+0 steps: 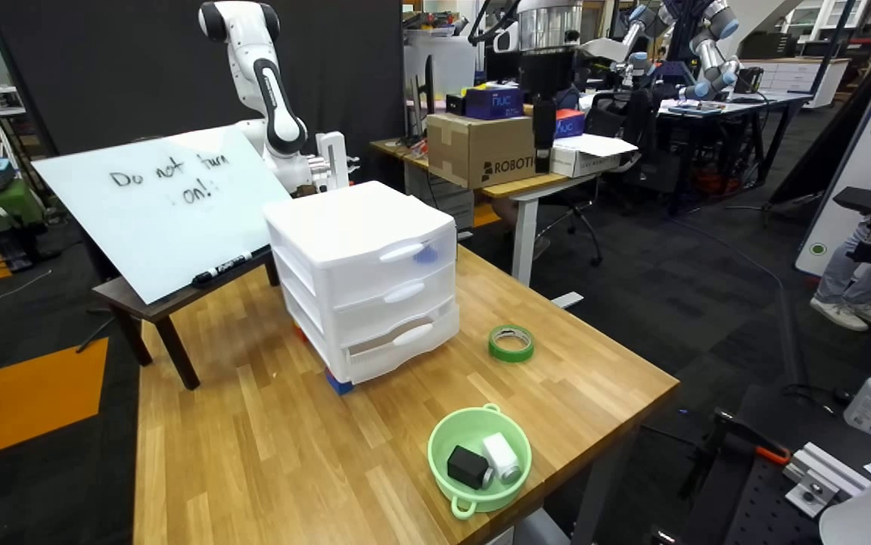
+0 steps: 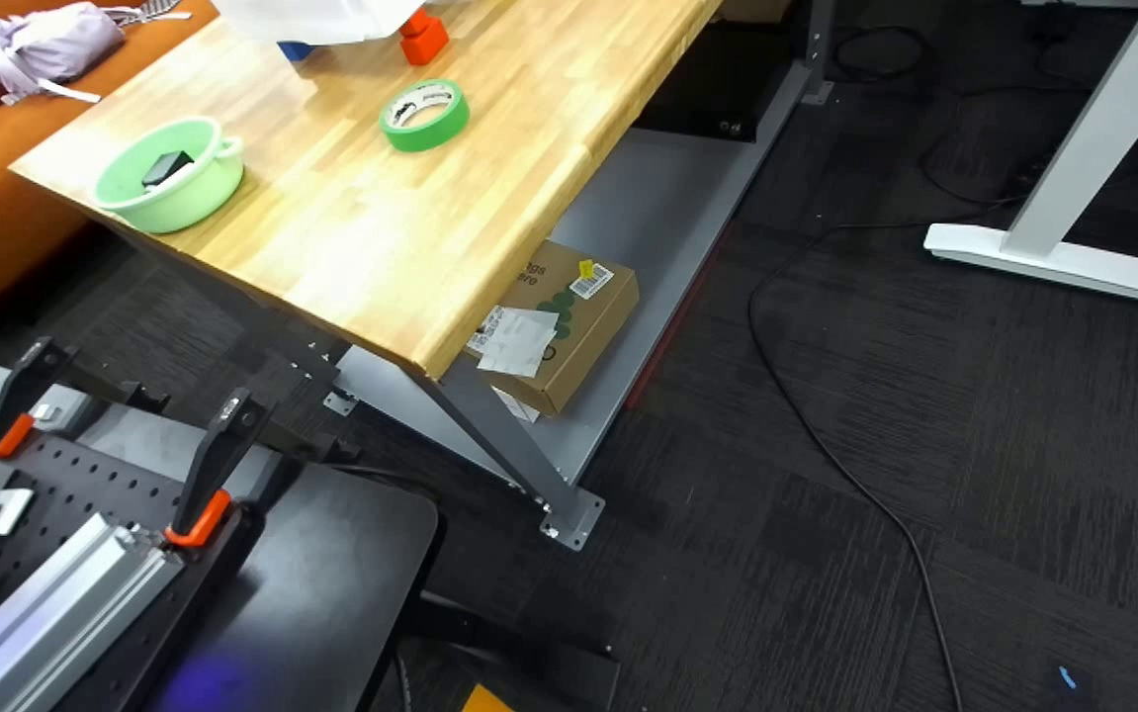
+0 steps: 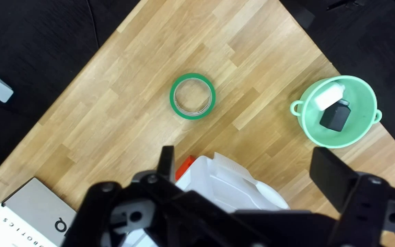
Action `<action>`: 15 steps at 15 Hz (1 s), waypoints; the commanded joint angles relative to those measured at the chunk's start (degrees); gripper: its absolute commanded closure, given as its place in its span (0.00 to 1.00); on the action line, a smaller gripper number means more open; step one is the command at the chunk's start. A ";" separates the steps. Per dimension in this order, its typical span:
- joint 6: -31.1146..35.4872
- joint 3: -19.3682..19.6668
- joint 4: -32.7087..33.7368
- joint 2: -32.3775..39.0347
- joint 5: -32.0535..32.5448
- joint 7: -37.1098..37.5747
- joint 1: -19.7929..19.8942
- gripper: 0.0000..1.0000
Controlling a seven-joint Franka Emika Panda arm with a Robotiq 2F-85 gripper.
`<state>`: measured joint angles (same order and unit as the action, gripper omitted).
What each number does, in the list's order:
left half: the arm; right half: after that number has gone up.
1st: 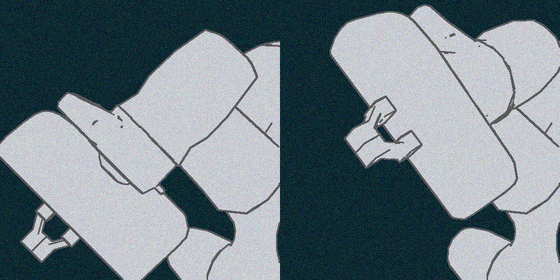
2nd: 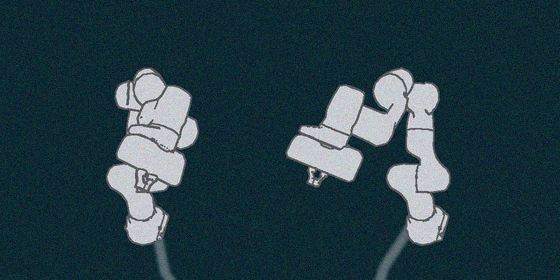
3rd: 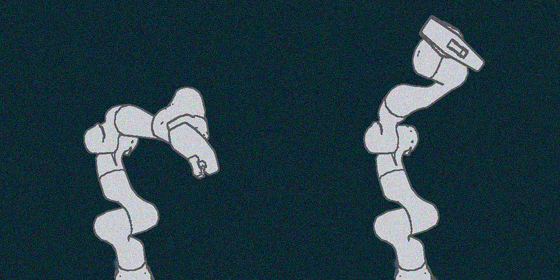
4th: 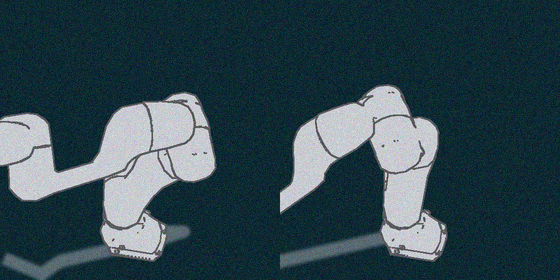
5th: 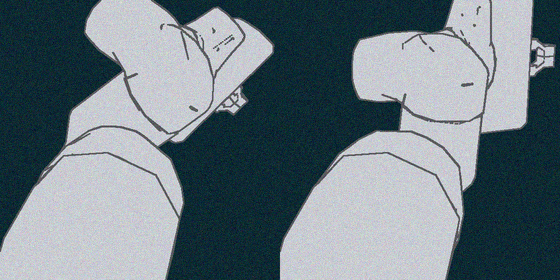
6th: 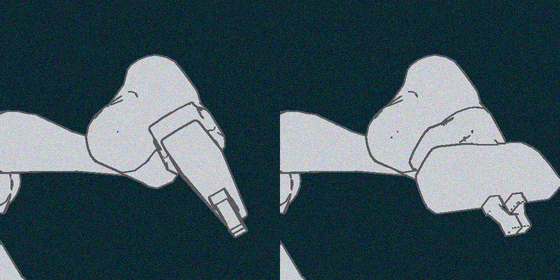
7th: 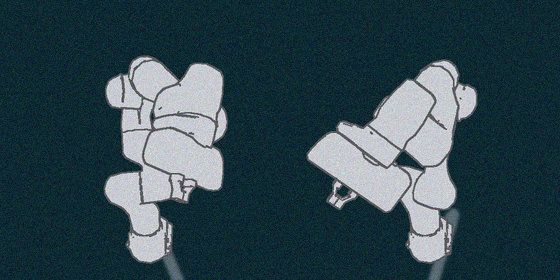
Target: Move the green tape forward and the light-green bowl to the left
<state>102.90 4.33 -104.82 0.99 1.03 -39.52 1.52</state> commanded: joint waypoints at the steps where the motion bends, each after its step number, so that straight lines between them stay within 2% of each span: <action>1: -0.56 0.30 2.38 1.53 -0.50 -0.30 1.66 0.00; 5: -1.50 0.99 2.81 4.30 -2.58 -3.53 3.21 0.00; 15: -2.64 -0.39 3.79 12.52 -5.06 -6.77 4.50 0.00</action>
<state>102.47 5.16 -102.71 11.87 -2.92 -44.80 4.47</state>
